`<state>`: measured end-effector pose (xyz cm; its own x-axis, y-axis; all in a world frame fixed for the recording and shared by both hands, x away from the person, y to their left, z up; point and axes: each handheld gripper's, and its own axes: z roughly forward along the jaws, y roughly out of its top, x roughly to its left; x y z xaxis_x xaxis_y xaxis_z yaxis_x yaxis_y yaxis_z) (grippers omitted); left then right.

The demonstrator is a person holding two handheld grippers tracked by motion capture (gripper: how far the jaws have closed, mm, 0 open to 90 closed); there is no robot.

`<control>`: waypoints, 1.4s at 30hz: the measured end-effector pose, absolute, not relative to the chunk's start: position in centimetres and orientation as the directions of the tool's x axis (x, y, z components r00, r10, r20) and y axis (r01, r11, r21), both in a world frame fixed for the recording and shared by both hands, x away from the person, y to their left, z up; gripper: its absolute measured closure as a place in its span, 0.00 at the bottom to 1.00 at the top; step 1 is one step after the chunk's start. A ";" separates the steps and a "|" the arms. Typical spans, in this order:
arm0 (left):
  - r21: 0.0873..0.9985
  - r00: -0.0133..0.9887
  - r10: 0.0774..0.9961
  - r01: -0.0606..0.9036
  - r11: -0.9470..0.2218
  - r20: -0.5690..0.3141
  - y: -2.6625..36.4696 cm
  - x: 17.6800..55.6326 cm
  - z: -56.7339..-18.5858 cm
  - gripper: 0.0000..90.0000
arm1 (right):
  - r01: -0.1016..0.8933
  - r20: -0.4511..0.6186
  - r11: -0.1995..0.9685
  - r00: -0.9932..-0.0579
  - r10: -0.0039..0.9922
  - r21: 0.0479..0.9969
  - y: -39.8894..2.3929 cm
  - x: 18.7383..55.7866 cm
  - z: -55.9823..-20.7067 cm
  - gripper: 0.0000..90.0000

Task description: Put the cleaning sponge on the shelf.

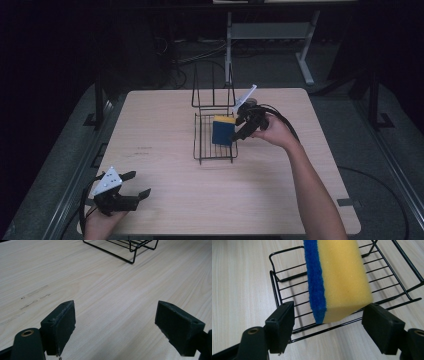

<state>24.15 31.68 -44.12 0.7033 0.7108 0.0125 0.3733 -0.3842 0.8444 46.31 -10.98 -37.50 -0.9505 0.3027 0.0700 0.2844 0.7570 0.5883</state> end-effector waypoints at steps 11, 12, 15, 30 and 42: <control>0.844 0.701 0.713 0.376 -0.382 0.011 31.7 24.1 -44.1 0.18 | 0.295 0.072 0.752 -0.946 0.315 0.589 -11.8 46.1 -37.5 0.28; 0.844 0.701 0.713 0.376 -0.381 0.010 31.7 24.2 -44.2 0.18 | 0.296 0.071 0.753 -0.946 0.317 0.588 -12.0 46.0 -37.5 0.28; 0.845 0.702 0.713 0.376 -0.381 0.010 31.6 24.2 -44.2 0.18 | 0.303 0.072 0.748 -0.943 0.325 0.591 -12.3 45.9 -37.5 0.28; 0.842 0.700 0.714 0.380 -0.382 0.008 31.6 24.3 -44.3 0.18 | 0.318 0.077 0.743 -0.937 0.340 0.589 -13.9 45.6 -37.5 0.27; 0.844 0.701 0.713 0.377 -0.381 0.009 31.6 24.3 -44.2 0.18 | 0.334 0.079 0.742 -0.931 0.357 0.581 -14.6 45.2 -37.8 0.27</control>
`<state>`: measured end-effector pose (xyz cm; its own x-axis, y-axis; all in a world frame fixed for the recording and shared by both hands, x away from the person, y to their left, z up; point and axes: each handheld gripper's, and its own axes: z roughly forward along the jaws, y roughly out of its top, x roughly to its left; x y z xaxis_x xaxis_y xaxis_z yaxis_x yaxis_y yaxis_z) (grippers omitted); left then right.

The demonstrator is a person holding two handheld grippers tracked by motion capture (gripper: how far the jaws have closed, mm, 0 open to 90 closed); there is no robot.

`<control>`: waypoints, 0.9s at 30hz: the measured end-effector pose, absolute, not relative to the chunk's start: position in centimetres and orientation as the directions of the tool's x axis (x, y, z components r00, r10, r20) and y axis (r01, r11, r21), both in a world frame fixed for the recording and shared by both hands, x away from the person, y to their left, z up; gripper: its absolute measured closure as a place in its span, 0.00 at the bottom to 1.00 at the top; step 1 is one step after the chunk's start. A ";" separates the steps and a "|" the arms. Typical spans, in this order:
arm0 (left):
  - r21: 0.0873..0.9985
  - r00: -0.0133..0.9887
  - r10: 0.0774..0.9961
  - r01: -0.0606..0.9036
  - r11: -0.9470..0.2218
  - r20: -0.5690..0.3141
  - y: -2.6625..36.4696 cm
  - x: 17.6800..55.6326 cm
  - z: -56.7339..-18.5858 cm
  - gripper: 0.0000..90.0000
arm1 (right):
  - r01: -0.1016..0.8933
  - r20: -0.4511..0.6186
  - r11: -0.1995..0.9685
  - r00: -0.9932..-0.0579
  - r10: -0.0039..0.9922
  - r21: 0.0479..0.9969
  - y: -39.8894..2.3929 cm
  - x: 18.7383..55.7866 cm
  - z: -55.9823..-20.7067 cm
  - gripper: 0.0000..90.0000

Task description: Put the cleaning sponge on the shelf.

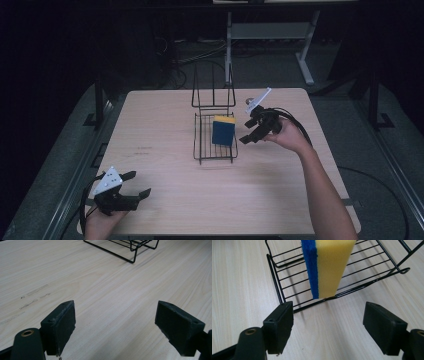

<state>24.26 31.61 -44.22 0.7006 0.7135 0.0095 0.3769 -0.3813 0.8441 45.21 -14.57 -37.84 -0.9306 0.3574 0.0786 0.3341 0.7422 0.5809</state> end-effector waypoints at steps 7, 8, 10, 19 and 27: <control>0.843 0.702 0.712 0.378 -0.382 0.008 31.6 24.2 -44.3 0.18 | 0.341 0.079 0.744 -0.928 0.365 0.574 -14.9 45.0 -38.1 0.26; 0.844 0.702 0.712 0.378 -0.382 0.008 31.6 24.2 -44.3 0.18 | 0.341 0.080 0.746 -0.928 0.363 0.571 -15.0 44.9 -38.2 0.26; 0.843 0.703 0.711 0.376 -0.384 0.011 31.6 24.2 -44.2 0.18 | 0.342 0.079 0.745 -0.928 0.365 0.572 -15.0 44.8 -38.2 0.26; 0.845 0.703 0.711 0.375 -0.382 0.010 31.5 24.2 -44.2 0.18 | 0.353 0.088 0.742 -0.924 0.373 0.569 -15.6 44.2 -38.3 0.25; 0.843 0.703 0.711 0.376 -0.385 0.010 31.5 24.2 -44.2 0.18 | 0.356 0.086 0.739 -0.922 0.378 0.573 -16.2 43.9 -38.3 0.25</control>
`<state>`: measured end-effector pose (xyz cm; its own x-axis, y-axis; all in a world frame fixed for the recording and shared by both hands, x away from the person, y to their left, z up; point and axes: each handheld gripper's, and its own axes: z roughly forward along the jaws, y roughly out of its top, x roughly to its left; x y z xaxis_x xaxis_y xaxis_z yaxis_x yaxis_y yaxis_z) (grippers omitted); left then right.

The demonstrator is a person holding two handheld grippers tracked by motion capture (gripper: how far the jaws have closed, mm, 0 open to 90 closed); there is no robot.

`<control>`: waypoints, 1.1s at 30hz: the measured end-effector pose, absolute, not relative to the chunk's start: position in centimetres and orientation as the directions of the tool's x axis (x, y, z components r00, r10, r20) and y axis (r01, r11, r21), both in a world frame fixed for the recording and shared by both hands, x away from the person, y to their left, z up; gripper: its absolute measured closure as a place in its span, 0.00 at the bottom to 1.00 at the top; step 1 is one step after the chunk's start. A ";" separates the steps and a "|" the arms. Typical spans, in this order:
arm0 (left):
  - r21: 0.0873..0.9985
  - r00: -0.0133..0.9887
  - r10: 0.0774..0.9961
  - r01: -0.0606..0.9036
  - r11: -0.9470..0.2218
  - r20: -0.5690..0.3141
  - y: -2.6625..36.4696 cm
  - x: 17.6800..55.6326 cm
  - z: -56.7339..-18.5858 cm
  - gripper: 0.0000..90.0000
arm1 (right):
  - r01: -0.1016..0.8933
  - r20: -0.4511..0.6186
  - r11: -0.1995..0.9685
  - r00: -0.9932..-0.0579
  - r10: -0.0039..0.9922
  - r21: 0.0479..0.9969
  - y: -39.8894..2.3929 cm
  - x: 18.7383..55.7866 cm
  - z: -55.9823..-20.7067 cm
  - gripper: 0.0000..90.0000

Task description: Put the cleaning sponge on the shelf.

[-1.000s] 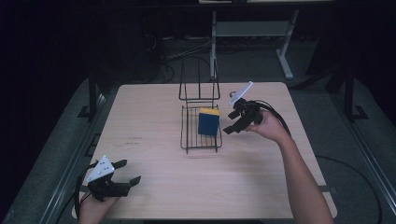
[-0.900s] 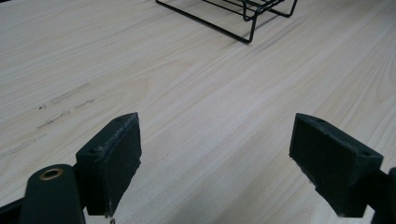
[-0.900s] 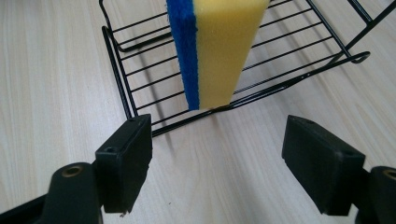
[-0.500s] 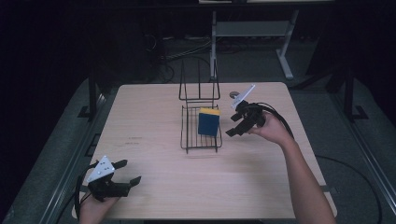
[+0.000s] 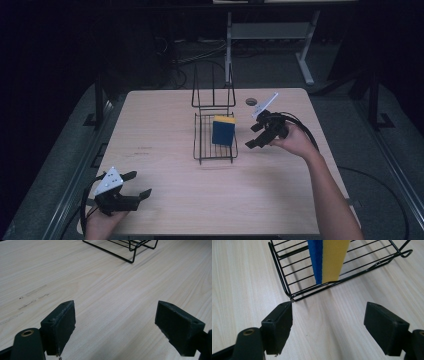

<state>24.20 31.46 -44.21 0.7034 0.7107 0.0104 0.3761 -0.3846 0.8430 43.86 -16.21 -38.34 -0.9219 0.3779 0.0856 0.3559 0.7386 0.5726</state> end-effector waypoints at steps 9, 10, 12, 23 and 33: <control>0.846 0.704 0.710 0.375 -0.379 0.005 31.4 24.2 -44.2 0.18 | 0.368 0.086 0.738 -0.916 0.391 0.566 -17.0 43.3 -38.5 0.23; 0.845 0.704 0.710 0.376 -0.380 0.006 31.4 24.2 -44.2 0.18 | 0.369 0.089 0.737 -0.916 0.391 0.566 -17.1 43.2 -38.6 0.23; 0.843 0.705 0.710 0.376 -0.384 0.009 31.4 24.2 -44.2 0.18 | 0.372 0.088 0.736 -0.914 0.395 0.566 -17.3 43.1 -38.6 0.23; 0.843 0.705 0.709 0.374 -0.386 0.012 31.4 24.1 -44.2 0.18 | 0.386 0.094 0.736 -0.909 0.405 0.556 -18.1 42.2 -38.8 0.23; 0.843 0.704 0.711 0.375 -0.385 0.012 31.4 24.1 -44.2 0.18 | 0.387 0.089 0.732 -0.907 0.411 0.561 -18.6 41.5 -38.5 0.23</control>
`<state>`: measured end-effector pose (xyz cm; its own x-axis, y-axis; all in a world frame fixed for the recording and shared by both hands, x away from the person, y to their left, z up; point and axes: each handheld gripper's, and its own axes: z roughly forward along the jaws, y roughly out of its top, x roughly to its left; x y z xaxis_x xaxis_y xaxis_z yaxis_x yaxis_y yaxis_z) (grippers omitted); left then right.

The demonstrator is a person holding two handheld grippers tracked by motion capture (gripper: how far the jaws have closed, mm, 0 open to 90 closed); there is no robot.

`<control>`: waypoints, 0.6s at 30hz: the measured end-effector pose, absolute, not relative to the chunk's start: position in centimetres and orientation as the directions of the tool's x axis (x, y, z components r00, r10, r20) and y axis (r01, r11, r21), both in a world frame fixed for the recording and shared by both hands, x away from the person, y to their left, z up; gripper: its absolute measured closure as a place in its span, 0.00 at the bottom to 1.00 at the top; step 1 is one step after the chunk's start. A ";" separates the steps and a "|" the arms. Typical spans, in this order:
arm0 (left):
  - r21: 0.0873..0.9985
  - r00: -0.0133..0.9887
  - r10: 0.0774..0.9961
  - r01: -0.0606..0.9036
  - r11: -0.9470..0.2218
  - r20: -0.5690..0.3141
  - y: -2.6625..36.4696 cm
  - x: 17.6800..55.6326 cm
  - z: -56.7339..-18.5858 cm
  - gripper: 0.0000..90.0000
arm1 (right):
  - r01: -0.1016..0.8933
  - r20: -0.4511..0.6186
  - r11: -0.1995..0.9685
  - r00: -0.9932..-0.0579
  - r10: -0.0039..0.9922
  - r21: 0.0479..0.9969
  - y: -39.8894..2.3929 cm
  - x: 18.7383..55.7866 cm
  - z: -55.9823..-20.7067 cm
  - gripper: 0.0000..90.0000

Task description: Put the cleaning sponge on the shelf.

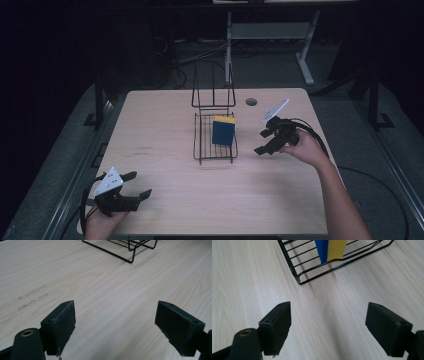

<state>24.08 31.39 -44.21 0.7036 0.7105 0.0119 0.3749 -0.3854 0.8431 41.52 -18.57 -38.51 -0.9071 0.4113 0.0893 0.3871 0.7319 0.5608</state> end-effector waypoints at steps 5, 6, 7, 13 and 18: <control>0.841 0.706 0.708 0.376 -0.388 0.012 31.3 24.1 -44.2 0.18 | 0.397 0.094 0.729 -0.903 0.419 0.557 -19.1 41.0 -39.0 0.22; 0.841 0.706 0.708 0.376 -0.388 0.012 31.3 24.1 -44.2 0.18 | 0.397 0.094 0.729 -0.903 0.419 0.557 -19.1 41.0 -39.0 0.22; 0.843 0.706 0.708 0.375 -0.387 0.011 31.3 24.1 -44.2 0.18 | 0.402 0.096 0.734 -0.902 0.422 0.547 -19.3 40.9 -39.1 0.22; 0.840 0.707 0.707 0.376 -0.390 0.012 31.2 24.1 -44.2 0.18 | 0.408 0.102 0.724 -0.898 0.427 0.556 -19.8 40.4 -39.5 0.22; 0.841 0.708 0.706 0.374 -0.391 0.014 31.2 24.1 -44.2 0.18 | 0.425 0.117 0.728 -0.893 0.435 0.539 -20.0 40.1 -39.9 0.21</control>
